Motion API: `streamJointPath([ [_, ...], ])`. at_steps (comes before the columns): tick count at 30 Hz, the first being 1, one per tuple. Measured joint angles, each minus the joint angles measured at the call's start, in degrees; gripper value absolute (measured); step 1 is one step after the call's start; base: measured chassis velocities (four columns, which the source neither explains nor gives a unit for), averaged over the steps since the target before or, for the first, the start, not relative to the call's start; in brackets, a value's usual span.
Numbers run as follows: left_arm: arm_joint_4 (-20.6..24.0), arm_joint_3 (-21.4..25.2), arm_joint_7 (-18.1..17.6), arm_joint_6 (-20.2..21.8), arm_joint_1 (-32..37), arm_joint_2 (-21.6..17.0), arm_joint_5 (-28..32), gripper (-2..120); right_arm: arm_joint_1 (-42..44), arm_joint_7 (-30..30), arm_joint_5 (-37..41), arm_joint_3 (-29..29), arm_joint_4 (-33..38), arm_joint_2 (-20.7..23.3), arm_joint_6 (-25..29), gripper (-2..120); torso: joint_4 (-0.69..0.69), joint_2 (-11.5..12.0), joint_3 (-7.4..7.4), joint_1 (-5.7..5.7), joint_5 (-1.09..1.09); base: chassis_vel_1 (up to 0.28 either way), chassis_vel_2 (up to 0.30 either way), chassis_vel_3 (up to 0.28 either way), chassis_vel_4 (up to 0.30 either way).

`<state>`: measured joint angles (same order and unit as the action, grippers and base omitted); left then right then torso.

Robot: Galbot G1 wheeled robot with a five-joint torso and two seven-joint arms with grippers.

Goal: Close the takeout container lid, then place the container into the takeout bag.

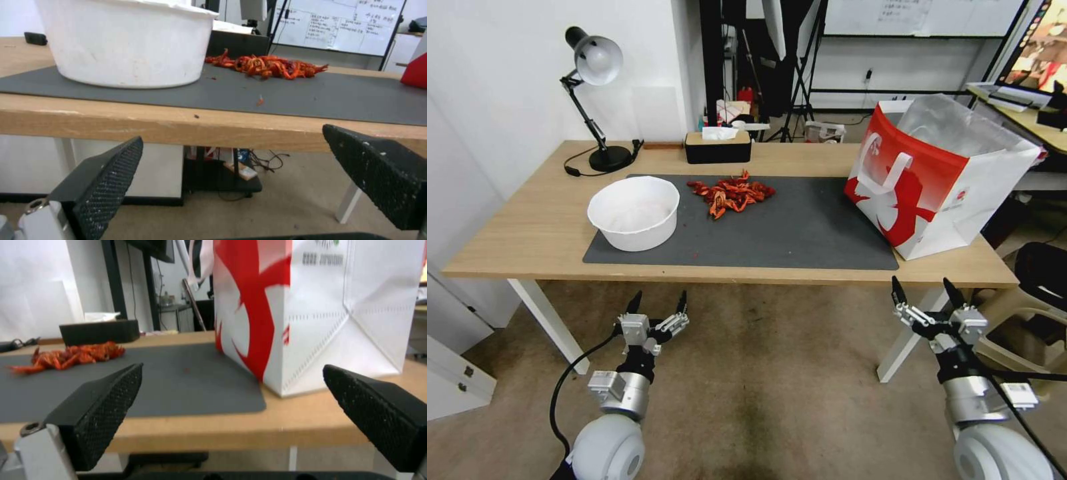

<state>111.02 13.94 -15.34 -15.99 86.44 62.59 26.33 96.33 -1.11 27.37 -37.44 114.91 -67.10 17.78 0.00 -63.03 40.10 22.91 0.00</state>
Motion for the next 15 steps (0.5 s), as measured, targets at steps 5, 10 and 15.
streamJointPath([
  [5, -0.29, -0.02, 0.23, -0.77, 0.38, 0.57, -0.59, 100, -0.10, 0.02, -0.89, 0.97, -1.40, -0.79, 0.82, 100, 0.01, 0.00, 0.00, 0.00, 0.01, 0.000, 0.000, 0.000, 0.000],
  [10, -0.31, -0.03, 0.20, -0.86, 0.44, 0.66, -0.68, 100, -0.26, 0.02, -0.95, 1.06, -1.54, -0.83, 0.88, 100, 0.00, 0.00, 0.00, 0.01, 0.00, 0.000, 0.000, 0.000, 0.000],
  [15, -0.34, -0.05, 0.16, -0.86, 0.44, 0.66, -0.69, 100, -0.33, 0.02, -0.94, 1.08, -1.54, -0.77, 0.89, 100, 0.00, 0.00, 0.00, 0.01, 0.00, 0.000, 0.000, 0.000, 0.000],
])
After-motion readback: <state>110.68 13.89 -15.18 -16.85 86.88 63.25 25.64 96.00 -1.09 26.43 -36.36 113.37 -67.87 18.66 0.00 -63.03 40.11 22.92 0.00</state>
